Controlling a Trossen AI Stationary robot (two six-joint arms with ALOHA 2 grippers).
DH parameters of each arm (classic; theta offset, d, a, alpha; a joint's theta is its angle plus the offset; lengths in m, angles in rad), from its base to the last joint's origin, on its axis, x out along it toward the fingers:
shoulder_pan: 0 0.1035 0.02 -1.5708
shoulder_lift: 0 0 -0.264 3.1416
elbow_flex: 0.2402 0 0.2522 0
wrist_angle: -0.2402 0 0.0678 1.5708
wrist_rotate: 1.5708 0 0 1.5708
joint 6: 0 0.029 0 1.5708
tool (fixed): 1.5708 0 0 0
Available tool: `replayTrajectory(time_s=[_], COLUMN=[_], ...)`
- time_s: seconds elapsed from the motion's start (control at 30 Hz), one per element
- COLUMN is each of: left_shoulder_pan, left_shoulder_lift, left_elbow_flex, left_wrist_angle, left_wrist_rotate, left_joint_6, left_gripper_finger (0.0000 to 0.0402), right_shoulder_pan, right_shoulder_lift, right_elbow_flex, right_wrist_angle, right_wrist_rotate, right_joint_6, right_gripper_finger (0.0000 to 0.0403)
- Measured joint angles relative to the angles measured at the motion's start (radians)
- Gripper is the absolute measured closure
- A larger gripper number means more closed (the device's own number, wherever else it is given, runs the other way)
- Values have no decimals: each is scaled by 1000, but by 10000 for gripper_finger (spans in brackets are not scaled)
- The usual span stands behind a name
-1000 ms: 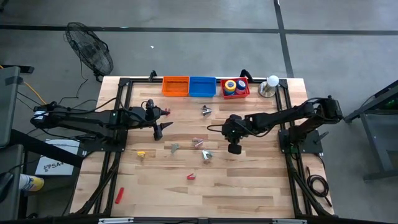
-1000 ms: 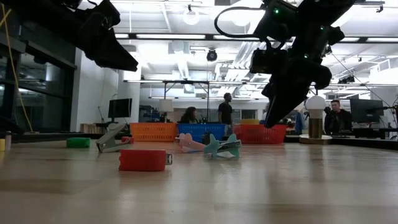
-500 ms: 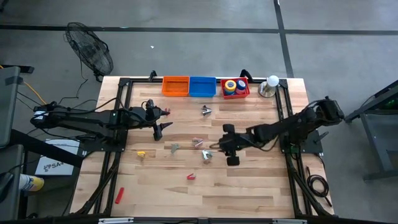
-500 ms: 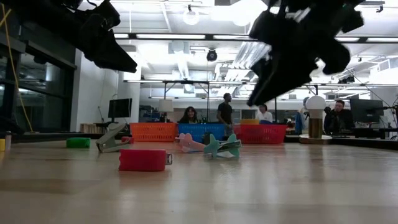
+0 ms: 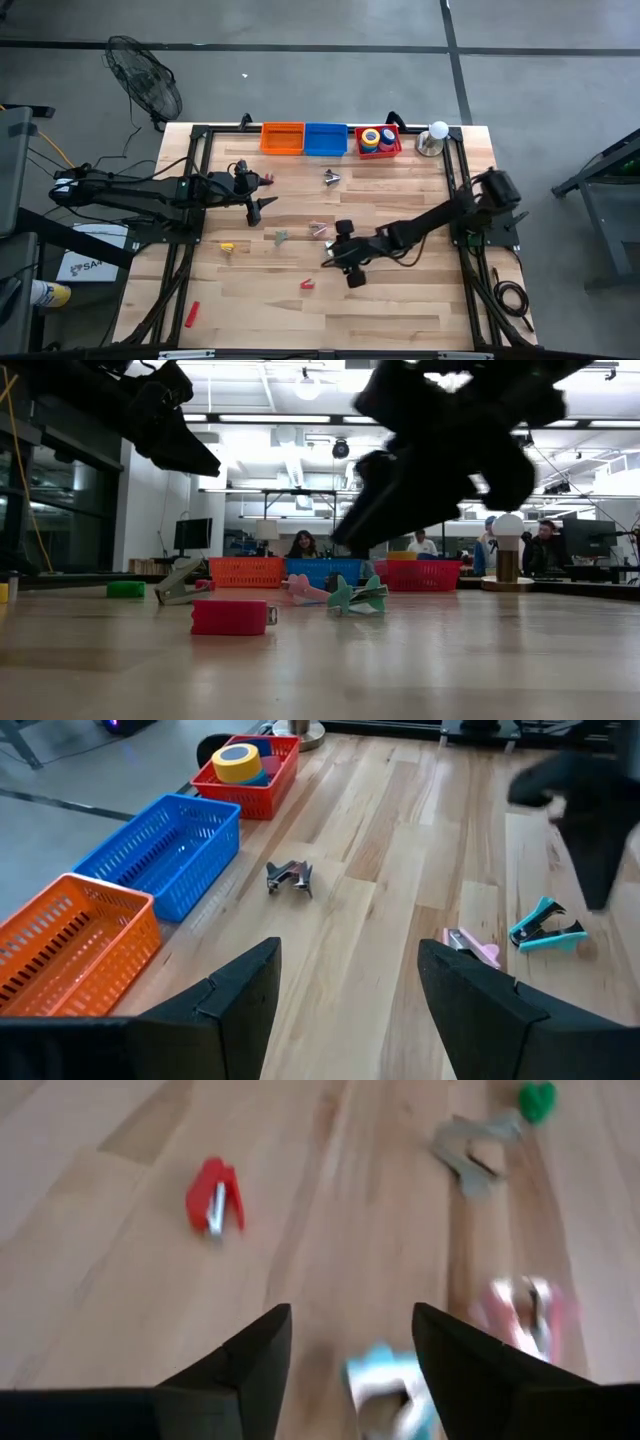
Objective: Pick and place Stapler, Stapler remover, tape
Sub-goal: Put the red stapler into the blue bin
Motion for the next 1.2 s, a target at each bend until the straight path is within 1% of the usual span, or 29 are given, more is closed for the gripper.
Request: replayTrajectory(time_s=[0.17,0.27,0.4,0.8,0.9,1.2], left_shoulder_pan=[0,0,0,0,0,0], left_shoulder_lift=[0,0,0,0,0,0], left_elbow_flex=[0,0,0,0,0,0], left_wrist_angle=[-4,-8,-15,-16,-16,-16], left_wrist_rotate=[2,2,3,3,4,4], left_joint_6=[0,0,0,-1,-3,-3], left_gripper_finger=[169,169,169,169,169,169], right_shoulder_pan=[18,26,34,43,43,43], right_shoulder_lift=[124,171,204,306,314,322], right_elbow_flex=[148,224,278,288,288,288], right_wrist_angle=[-1,-14,-35,9,35,36], right_wrist_rotate=[-16,-61,-88,-82,-86,-88], right_joint_6=[-58,-61,-57,6,30,87], right_gripper_finger=[180,170,163,162,162,164])
